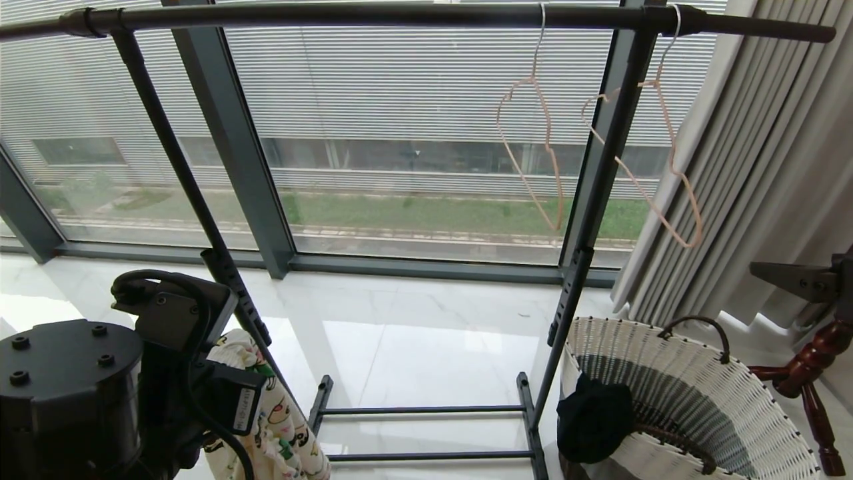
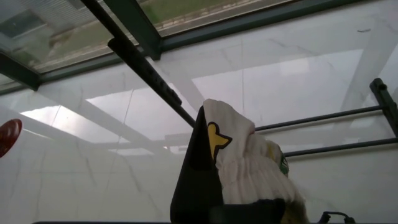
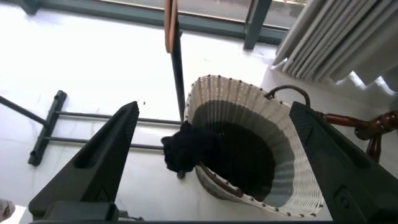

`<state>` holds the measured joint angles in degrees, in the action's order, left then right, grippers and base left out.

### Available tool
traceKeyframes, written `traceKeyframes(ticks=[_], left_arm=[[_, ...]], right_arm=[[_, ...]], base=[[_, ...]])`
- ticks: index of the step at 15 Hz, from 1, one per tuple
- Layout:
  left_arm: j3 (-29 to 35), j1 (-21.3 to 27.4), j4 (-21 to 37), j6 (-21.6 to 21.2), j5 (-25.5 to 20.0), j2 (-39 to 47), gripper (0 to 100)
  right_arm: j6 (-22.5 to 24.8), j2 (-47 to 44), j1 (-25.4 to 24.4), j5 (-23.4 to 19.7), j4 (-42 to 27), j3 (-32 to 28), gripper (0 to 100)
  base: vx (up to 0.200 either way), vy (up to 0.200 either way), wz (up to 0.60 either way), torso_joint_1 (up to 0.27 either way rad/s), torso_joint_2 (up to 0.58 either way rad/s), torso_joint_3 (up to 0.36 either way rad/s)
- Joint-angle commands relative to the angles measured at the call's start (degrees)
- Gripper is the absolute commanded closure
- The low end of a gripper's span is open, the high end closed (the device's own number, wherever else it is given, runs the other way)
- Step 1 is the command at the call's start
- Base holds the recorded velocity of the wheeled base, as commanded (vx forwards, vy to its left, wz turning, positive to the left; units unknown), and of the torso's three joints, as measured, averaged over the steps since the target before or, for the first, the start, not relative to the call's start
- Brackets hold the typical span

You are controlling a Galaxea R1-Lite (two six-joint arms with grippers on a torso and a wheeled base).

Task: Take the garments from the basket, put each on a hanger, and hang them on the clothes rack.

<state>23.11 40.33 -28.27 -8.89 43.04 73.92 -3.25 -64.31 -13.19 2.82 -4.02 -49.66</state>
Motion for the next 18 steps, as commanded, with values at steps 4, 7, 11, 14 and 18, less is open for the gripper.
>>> traceKeyframes(ticks=[4,7,11,14,18], left_arm=[[-0.5,-0.2,0.1,0.0,0.0,-1.1,100],[-0.5,-0.3,0.1,0.0,0.0,-1.4,100],[-0.3,-0.2,0.0,0.2,-0.1,-1.6,100],[-0.4,-0.2,0.0,0.1,-0.1,-1.6,100],[-0.4,-0.1,0.0,0.0,-0.1,-1.6,100]], right_arm=[[0.2,-2.1,-0.5,0.1,0.3,-1.0,0],[0.2,-3.5,-0.5,0.1,4.3,-0.5,0],[0.3,-7.4,-0.5,-0.3,9.6,-0.4,0],[0.4,-8.3,-0.5,-5.1,10.0,-0.5,0],[0.0,-9.9,-0.4,-5.0,9.7,-0.4,0]], base=[[0.0,0.0,0.0,0.207,-0.48,-0.276],[0.0,0.0,0.0,0.219,-0.5,-0.284],[0.1,0.0,0.0,0.159,-0.36,-0.198],[0.2,0.0,0.0,0.028,-0.06,-0.035],[0.1,0.0,0.0,0.01,0.0,0.001]])
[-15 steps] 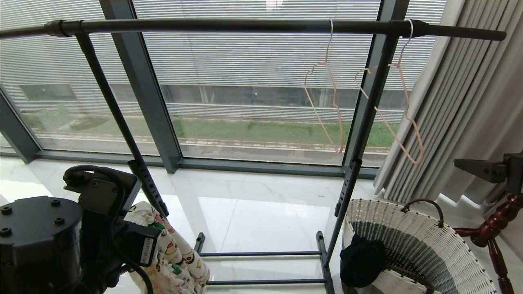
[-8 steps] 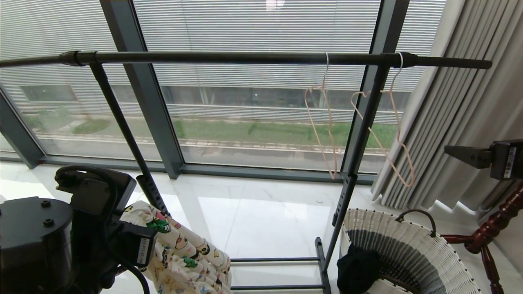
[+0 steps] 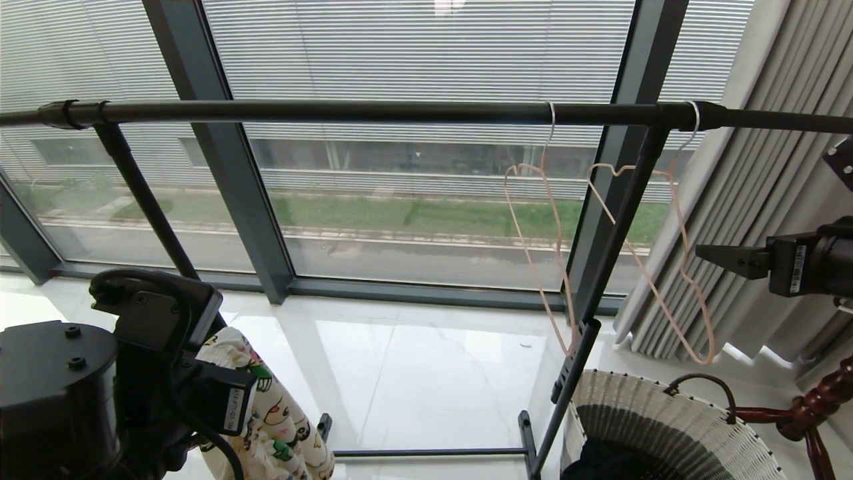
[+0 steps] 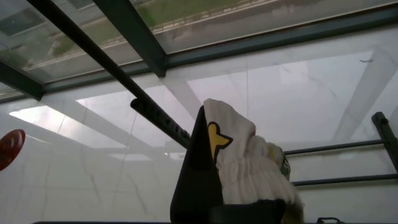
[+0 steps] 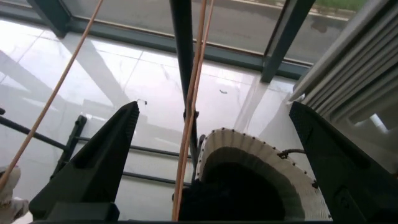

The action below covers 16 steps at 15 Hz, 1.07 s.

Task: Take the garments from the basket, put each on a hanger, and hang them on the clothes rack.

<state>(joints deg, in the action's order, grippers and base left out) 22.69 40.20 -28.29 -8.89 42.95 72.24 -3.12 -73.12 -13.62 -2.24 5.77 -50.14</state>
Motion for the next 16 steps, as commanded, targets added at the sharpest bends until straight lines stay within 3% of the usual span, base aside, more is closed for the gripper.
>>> traceKeyframes(ticks=[1,7,16], left_arm=[[0.0,0.0,0.0,0.0,0.0,0.2,100],[0.1,0.0,0.0,-0.1,0.0,0.1,100],[0.0,0.0,0.0,-0.1,0.0,0.2,100]], right_arm=[[-0.1,-1.9,0.0,0.0,0.0,0.0,0],[-0.1,-13.2,-0.2,0.7,8.9,-0.3,0],[-0.4,-17.2,-0.8,1.9,12.6,-0.6,0]], base=[[0.0,0.0,0.0,0.0,0.0,0.0],[0.0,0.0,0.0,0.0,0.0,0.0],[0.0,0.0,0.0,0.0,0.0,0.0]])
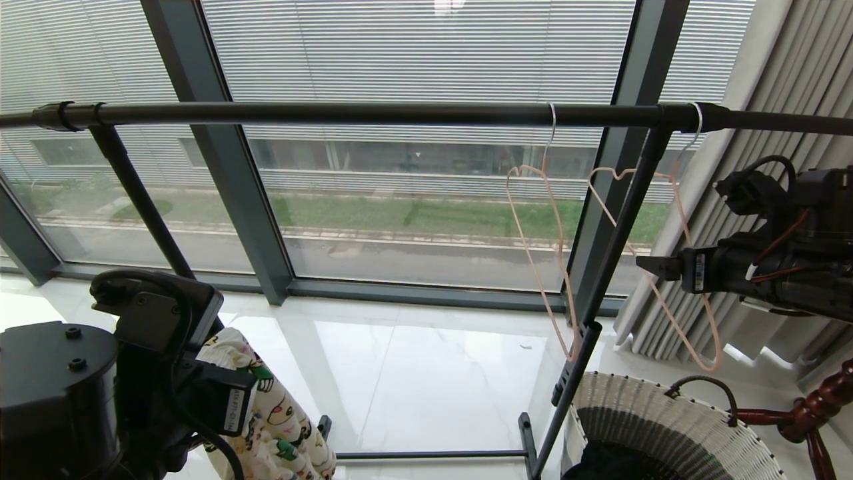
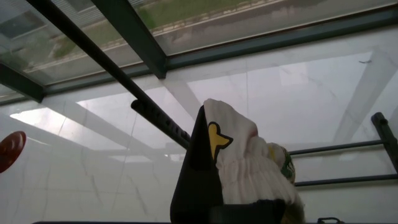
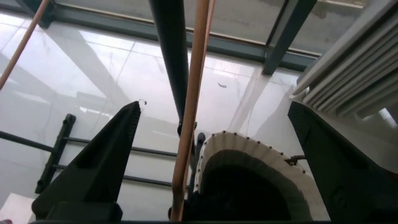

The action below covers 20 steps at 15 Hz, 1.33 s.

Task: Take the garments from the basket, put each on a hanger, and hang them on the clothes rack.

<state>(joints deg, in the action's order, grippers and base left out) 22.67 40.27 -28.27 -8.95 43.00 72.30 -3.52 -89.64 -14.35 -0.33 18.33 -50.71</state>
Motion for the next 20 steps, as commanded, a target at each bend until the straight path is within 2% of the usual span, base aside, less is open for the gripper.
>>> traceKeyframes(ticks=[1,10,13,20], left_arm=[[-0.1,0.0,0.0,0.0,0.0,0.1,100],[-0.1,0.0,0.0,0.1,0.1,0.1,100],[-0.1,0.0,0.0,0.1,0.1,0.0,100],[-0.6,-0.1,0.0,-0.3,0.1,-2.3,100]], right_arm=[[-0.3,-0.9,-0.1,-0.1,0.4,0.0,100],[-1.9,0.1,-0.3,0.1,0.7,0.2,100],[-3.8,2.1,-0.3,2.7,0.7,0.4,100],[-3.5,8.5,-0.2,6.4,0.7,1.8,100]], base=[[0.0,0.0,0.0,0.0,0.0,0.0],[0.0,0.0,0.0,0.0,0.0,0.0],[0.0,0.0,0.0,0.0,0.0,0.0],[0.0,0.0,0.0,0.0,0.0,0.0]])
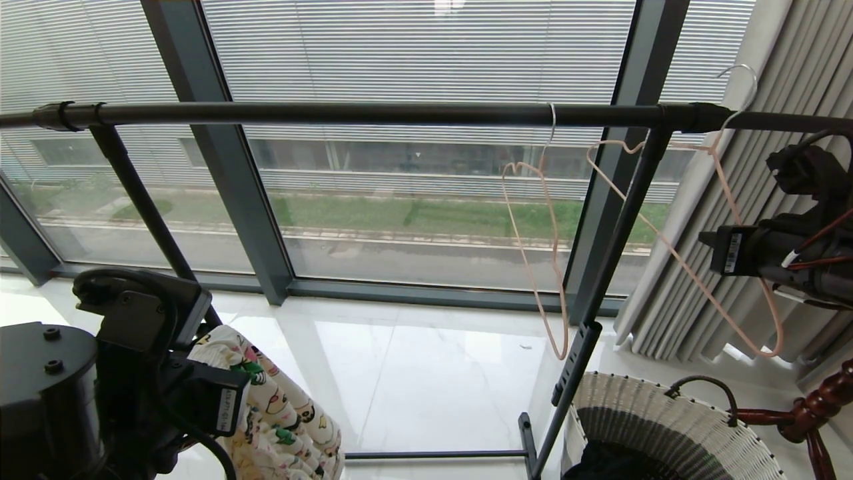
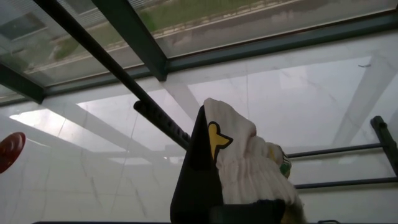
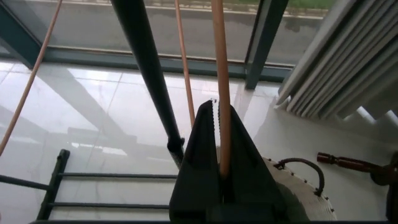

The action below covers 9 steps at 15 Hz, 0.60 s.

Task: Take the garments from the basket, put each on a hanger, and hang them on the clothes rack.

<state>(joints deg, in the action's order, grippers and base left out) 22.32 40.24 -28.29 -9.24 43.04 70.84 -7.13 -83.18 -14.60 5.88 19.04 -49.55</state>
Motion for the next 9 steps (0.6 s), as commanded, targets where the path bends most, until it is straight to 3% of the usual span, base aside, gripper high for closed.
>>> traceKeyframes(ticks=[1,4,9], left_arm=[[-0.9,-0.1,0.1,-0.3,0.0,-1.4,100],[-3.2,-0.3,0.0,-3.2,0.1,-3.7,100],[-4.2,-0.3,0.0,-4.0,0.1,-6.3,100]], right_arm=[[0.1,3.3,0.0,0.7,0.0,1.7,100],[0.5,7.3,0.0,3.1,0.0,5.9,100],[6.5,18.0,0.1,3.7,-0.3,16.2,100]], base=[[0.0,0.0,0.0,0.0,0.0,0.0],[0.0,0.0,0.0,0.0,0.0,0.0],[-0.2,0.0,0.0,0.003,0.0,0.004]])
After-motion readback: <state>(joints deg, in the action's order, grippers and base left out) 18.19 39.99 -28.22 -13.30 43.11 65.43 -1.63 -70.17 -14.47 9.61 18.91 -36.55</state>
